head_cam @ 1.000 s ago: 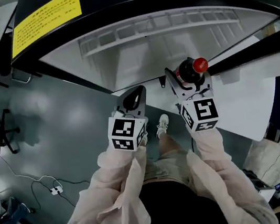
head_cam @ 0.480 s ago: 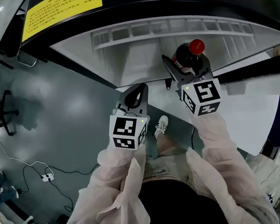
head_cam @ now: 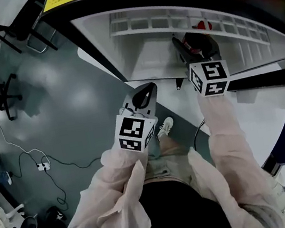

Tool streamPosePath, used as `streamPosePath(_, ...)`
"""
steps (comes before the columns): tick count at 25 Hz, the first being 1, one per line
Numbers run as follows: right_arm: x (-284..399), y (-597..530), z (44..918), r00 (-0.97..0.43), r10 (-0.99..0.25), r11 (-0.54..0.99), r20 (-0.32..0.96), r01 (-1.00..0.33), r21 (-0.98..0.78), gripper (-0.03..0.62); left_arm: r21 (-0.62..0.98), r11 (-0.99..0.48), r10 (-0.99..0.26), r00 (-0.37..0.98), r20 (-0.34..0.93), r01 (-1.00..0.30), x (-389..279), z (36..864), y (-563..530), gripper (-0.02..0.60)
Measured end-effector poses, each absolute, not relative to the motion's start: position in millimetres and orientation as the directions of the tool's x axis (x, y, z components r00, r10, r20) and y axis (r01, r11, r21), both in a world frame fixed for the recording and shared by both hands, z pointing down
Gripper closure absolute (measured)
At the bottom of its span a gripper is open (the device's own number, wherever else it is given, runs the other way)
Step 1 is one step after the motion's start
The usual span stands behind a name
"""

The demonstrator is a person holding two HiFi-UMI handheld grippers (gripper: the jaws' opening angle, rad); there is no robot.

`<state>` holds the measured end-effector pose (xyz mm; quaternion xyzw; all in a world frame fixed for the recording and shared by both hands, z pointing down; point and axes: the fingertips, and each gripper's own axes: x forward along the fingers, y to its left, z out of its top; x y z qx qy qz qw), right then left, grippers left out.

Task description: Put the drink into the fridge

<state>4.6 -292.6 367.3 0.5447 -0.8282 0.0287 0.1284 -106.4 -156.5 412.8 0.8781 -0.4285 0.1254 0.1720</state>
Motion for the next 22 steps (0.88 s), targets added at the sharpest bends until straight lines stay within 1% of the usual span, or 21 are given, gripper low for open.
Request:
streamPosePath(15, 5.0, -320.0, 379.2, -0.361, -0.893, 0.393, 0.270, -0.917, 0.072, 0.290, 0.169, -0.582, -0.717, 0.600, 0.356, -0.795, -106.4, 396.4, -154.0, 0.569)
streamPosePath(20, 12.3, -323.1, 375.2, -0.361, -0.897, 0.372, 0.254, -0.928, -0.005, 0.289, 0.166, -0.592, -0.712, 0.608, 0.350, -0.789, -107.7, 390.4, -153.4, 0.569)
streamPosePath(22, 12.8, -322.4, 375.7, -0.367, -0.897, 0.377, 0.248, -0.926, -0.008, 0.287, 0.168, -0.594, -0.710, 0.611, 0.350, -0.787, -107.9, 390.8, -153.5, 0.569)
